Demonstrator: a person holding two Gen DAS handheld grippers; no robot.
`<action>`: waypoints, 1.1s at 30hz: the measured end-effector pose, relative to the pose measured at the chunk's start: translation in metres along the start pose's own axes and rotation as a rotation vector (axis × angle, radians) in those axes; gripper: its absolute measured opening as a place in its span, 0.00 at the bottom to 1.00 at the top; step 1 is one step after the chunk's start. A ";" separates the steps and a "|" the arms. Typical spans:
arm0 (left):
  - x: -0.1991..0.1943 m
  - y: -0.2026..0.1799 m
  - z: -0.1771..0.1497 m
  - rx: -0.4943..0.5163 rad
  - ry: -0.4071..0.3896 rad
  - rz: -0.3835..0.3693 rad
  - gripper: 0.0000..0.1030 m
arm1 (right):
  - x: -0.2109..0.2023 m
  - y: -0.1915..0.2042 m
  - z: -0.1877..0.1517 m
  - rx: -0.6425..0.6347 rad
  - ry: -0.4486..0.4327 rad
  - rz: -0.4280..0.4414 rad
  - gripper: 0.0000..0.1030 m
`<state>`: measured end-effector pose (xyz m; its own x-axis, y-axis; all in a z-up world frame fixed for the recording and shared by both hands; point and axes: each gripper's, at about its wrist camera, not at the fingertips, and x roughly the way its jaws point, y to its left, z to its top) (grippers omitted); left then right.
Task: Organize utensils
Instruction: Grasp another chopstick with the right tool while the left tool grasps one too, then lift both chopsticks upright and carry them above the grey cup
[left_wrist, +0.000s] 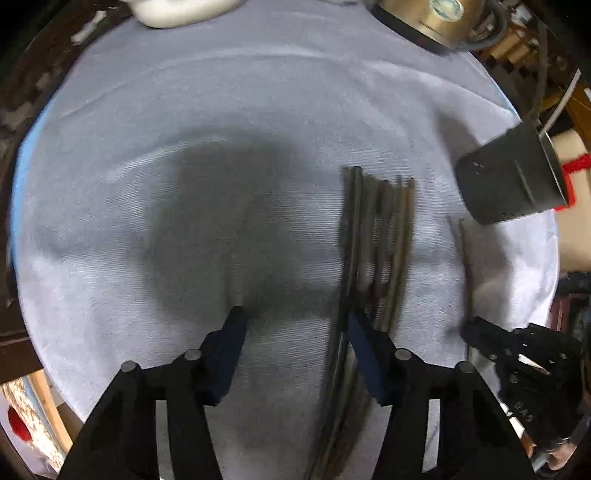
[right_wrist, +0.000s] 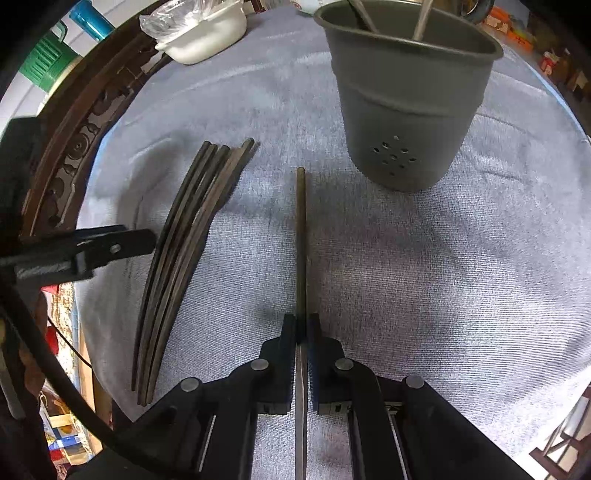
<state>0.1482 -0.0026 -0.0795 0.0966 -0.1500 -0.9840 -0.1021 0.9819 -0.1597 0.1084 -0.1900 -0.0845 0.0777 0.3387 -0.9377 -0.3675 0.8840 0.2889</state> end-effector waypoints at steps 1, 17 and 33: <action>-0.001 -0.003 0.004 0.008 0.005 0.015 0.54 | 0.000 -0.002 0.000 0.003 -0.003 0.006 0.08; 0.010 -0.003 0.037 0.019 0.079 -0.004 0.16 | -0.003 -0.013 -0.004 0.013 -0.021 0.050 0.08; 0.028 0.019 0.032 0.101 0.222 -0.020 0.08 | 0.015 0.007 0.028 -0.050 0.140 0.000 0.08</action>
<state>0.1809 0.0161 -0.1076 -0.1235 -0.1807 -0.9758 -0.0018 0.9833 -0.1818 0.1326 -0.1696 -0.0907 -0.0512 0.2870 -0.9566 -0.4131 0.8659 0.2819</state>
